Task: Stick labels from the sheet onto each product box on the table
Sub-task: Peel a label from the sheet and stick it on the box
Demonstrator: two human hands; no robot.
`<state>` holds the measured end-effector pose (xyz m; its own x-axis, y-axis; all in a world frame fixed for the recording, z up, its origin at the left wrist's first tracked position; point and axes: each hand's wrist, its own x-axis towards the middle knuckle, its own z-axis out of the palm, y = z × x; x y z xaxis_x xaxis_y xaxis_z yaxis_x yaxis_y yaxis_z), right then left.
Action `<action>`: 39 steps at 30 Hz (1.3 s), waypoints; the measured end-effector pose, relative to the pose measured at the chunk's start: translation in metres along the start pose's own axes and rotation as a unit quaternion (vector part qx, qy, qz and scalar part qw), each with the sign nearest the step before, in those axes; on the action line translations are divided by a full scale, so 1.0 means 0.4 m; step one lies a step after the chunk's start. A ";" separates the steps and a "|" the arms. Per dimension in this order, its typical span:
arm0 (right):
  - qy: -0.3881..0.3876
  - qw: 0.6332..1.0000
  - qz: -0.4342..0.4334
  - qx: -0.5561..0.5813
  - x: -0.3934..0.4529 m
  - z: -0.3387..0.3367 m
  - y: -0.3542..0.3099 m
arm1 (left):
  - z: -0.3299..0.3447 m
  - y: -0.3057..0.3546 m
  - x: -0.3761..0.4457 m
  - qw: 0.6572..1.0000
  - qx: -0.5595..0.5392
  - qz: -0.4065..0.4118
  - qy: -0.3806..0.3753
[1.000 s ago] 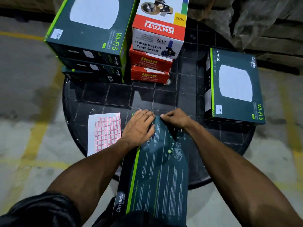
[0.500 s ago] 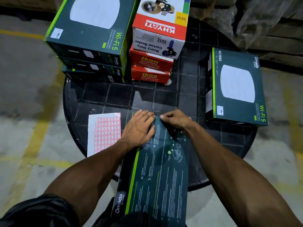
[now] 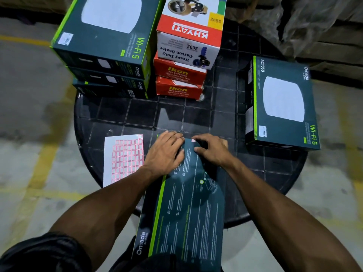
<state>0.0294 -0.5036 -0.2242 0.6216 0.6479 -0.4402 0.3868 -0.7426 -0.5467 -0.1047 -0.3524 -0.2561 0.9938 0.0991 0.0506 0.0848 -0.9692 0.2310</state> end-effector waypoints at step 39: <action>0.125 0.976 0.170 0.053 -0.397 0.173 0.036 | -0.055 0.109 -0.317 0.952 -0.212 -0.206 -0.077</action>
<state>-0.1108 -0.6052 -0.2114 0.8535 0.2953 -0.4294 0.0649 -0.8778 -0.4747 -0.2287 -0.4022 -0.2312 0.8844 0.3841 -0.2652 0.4649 -0.6741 0.5739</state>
